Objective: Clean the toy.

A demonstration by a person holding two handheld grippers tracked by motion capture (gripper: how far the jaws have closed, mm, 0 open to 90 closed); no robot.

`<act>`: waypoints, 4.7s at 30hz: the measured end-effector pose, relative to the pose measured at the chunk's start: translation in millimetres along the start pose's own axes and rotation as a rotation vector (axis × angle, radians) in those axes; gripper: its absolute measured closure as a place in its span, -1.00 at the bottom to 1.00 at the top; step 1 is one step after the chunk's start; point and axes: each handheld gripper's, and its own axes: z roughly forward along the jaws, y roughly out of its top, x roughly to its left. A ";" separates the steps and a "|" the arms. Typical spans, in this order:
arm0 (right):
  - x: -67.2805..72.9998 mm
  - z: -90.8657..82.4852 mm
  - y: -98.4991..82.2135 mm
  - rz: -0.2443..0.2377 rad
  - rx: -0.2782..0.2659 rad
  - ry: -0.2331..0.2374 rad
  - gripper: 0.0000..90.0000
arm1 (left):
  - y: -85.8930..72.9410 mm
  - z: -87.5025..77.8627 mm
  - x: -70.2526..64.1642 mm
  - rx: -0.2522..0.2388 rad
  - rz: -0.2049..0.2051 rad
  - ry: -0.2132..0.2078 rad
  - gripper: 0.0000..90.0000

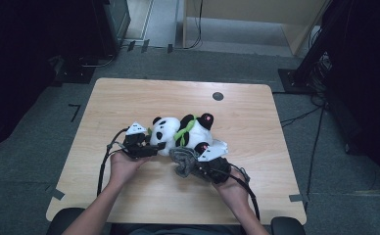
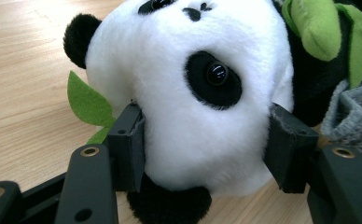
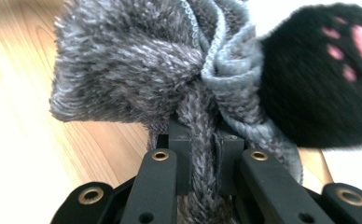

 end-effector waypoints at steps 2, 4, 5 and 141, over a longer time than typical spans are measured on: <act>-1.4 -4.0 -2.2 0.005 0.007 -0.011 0.82 | 0.0 0.0 0.2 -0.001 -0.002 -0.001 -0.12; -2.7 -9.0 -4.2 0.007 0.010 -0.023 0.82 | -0.1 0.2 0.4 -0.003 -0.003 -0.001 -0.12; -2.8 -10.7 -4.5 0.012 0.010 -0.025 0.82 | -0.1 0.2 0.5 -0.003 -0.004 -0.001 -0.12; -216.1 4.7 -48.2 0.500 0.013 -0.215 0.77 | -2.5 3.3 -0.2 -0.022 -0.004 0.015 -0.20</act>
